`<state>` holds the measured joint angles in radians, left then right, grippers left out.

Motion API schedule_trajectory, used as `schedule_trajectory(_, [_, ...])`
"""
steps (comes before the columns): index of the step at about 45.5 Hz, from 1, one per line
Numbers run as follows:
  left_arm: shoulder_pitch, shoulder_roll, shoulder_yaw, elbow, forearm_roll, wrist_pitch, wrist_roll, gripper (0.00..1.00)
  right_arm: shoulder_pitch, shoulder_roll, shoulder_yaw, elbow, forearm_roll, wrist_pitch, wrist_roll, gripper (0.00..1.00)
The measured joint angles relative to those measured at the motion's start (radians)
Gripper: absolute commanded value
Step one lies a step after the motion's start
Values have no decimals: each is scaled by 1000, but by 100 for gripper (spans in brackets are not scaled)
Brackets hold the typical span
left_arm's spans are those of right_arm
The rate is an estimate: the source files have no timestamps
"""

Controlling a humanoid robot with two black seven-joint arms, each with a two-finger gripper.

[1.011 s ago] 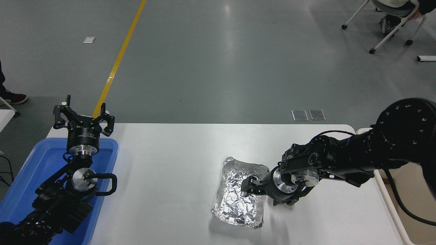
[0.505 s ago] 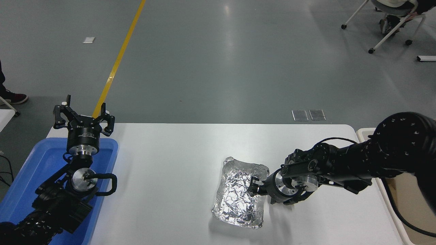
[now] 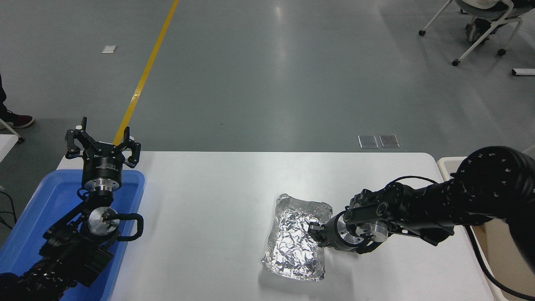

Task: Pick up foil plate and place in dustbin

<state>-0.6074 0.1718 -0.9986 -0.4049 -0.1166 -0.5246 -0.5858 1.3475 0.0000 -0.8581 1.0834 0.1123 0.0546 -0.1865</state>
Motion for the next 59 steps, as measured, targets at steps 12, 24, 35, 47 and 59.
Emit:
schedule_trajectory(12, [0,0,0,0,0,0,0,99,217,-40,-36,219,-12,7,0,0])
schedule_trajectory(24, [0,1,0,0,-1,0,0,99,628,-217,-86,451,-14,181,4,0])
schedule_trajectory(35, [0,1,0,0,-2,0,-2,99,923,-352,-132,513,-32,431,5,0])
schedule_trajectory(47, [0,1,0,0,-3,0,-2,99,1071,-401,-167,534,-115,560,1,0])
schedule_trajectory(59, [0,1,0,0,-3,0,-2,99,1120,-412,-207,538,-146,597,0,0])
